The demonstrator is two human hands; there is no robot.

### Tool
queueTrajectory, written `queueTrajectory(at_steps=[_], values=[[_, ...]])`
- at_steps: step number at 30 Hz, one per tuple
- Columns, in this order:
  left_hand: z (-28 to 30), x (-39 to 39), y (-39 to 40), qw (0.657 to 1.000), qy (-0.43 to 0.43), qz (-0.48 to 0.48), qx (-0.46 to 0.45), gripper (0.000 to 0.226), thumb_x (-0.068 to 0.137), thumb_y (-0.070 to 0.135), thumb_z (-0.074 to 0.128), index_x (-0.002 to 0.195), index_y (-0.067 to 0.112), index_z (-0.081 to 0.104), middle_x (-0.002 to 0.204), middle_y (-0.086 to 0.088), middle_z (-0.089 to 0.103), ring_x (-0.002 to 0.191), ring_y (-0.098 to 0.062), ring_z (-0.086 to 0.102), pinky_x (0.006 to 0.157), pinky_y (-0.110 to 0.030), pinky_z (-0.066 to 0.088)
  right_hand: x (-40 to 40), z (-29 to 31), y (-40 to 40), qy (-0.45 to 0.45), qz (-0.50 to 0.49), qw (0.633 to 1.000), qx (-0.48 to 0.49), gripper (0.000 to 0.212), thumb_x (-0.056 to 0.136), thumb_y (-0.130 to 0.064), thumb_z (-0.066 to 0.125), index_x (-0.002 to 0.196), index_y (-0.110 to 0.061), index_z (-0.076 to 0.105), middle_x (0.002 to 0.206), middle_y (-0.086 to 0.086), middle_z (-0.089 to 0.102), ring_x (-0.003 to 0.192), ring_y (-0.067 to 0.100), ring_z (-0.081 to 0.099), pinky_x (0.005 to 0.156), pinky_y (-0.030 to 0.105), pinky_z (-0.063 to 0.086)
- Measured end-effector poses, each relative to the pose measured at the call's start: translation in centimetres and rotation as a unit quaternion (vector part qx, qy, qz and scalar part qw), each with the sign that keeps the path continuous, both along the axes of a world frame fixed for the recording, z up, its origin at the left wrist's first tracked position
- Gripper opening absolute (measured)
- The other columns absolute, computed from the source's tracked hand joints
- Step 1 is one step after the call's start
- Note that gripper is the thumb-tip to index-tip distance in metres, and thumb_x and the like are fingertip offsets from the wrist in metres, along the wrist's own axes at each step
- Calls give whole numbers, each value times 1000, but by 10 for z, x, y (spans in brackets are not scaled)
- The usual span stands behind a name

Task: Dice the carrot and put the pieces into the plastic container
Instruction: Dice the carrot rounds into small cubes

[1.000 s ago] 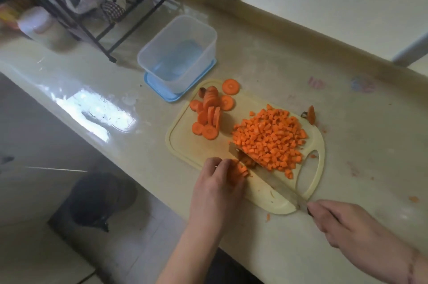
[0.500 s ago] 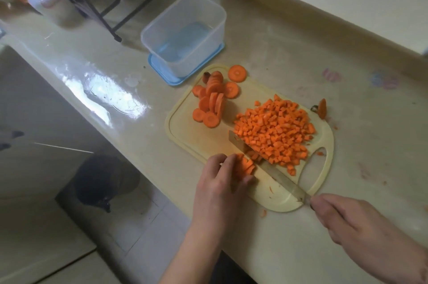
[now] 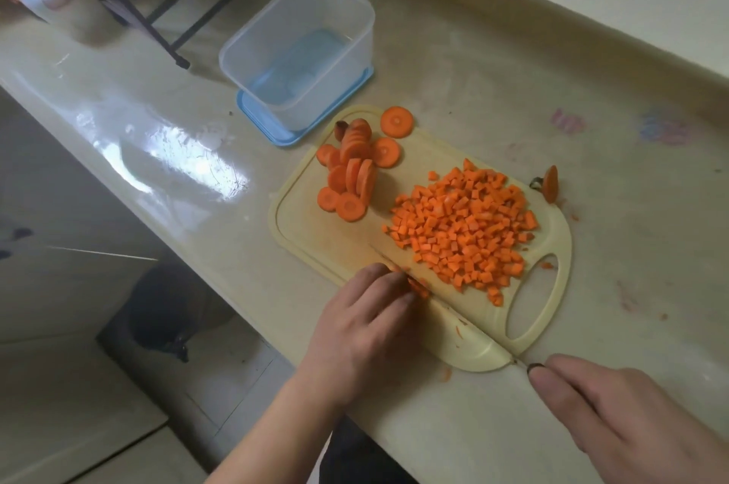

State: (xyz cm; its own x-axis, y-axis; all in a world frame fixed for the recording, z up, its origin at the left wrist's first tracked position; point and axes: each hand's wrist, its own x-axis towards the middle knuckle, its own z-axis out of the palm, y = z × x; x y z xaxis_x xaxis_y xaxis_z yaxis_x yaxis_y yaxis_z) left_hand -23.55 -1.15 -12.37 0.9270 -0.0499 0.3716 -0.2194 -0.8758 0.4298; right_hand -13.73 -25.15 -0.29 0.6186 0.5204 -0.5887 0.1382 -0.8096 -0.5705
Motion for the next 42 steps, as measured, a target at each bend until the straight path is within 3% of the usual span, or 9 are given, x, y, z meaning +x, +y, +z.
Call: queueTrajectory(at_steps=[5,9,12,14,19,25,33,35,42], values=[[-2,2,0,1000,-1,-1,-27,29,80,-4,84,107,-3,75,117,-19,69,114,-39,63,93,-45,53,-11,-1,-4,-38,-19,999,-12,89,50,-100,-2,81,-32,47,60,-7,58,63,9,57,59,21,45],[2,4,-2,999,-6,4,-50,21,84,-1,81,104,-2,76,117,-17,70,115,-36,64,93,-44,54,-12,-3,0,-143,11,990,-13,72,75,-88,4,77,-32,50,59,0,61,69,-3,56,58,10,44],[5,7,-2,998,-11,11,-59,15,86,3,80,100,-1,76,113,-15,71,110,-33,64,94,-40,53,-7,-20,11,-63,15,998,12,83,65,-90,-2,76,-29,53,73,-22,63,70,4,59,63,22,45],[6,7,-3,999,-12,16,-48,15,86,4,81,99,-1,76,110,-15,70,108,-32,63,95,-38,53,-1,-28,19,-72,39,996,27,69,73,-81,4,68,-29,49,72,-25,59,63,9,54,59,28,39],[5,2,-3,999,-17,28,-30,21,82,4,84,101,-2,76,106,-17,68,103,-35,63,91,-42,53,8,-21,14,-62,10,995,76,51,80,-75,17,77,-37,50,55,-12,55,52,9,49,51,20,34],[1,0,-2,999,-20,25,-33,28,78,0,86,103,-4,76,107,-18,67,107,-36,62,92,-41,53,-5,-14,11,-58,1,995,79,58,79,-78,18,74,-29,50,53,-9,55,51,9,50,53,21,37],[5,2,-2,998,-23,19,-61,24,81,1,84,104,-4,75,111,-17,70,116,-32,63,98,-40,53,-25,-12,-8,-49,-5,998,-30,102,52,-95,-13,87,-26,55,76,-9,63,74,3,58,67,18,44],[5,2,-3,997,-24,22,-66,24,80,1,84,103,-4,76,111,-16,71,116,-32,63,99,-39,53,-26,-17,-5,-37,13,999,-29,99,53,-94,-15,82,-28,52,82,-23,61,72,5,57,66,21,44],[9,4,-2,998,-20,23,-54,19,82,3,84,98,-3,76,104,-16,70,109,-31,62,95,-38,53,-14,-31,25,-76,8,996,46,70,78,-76,7,67,-22,49,65,-5,59,62,11,53,61,32,43]])
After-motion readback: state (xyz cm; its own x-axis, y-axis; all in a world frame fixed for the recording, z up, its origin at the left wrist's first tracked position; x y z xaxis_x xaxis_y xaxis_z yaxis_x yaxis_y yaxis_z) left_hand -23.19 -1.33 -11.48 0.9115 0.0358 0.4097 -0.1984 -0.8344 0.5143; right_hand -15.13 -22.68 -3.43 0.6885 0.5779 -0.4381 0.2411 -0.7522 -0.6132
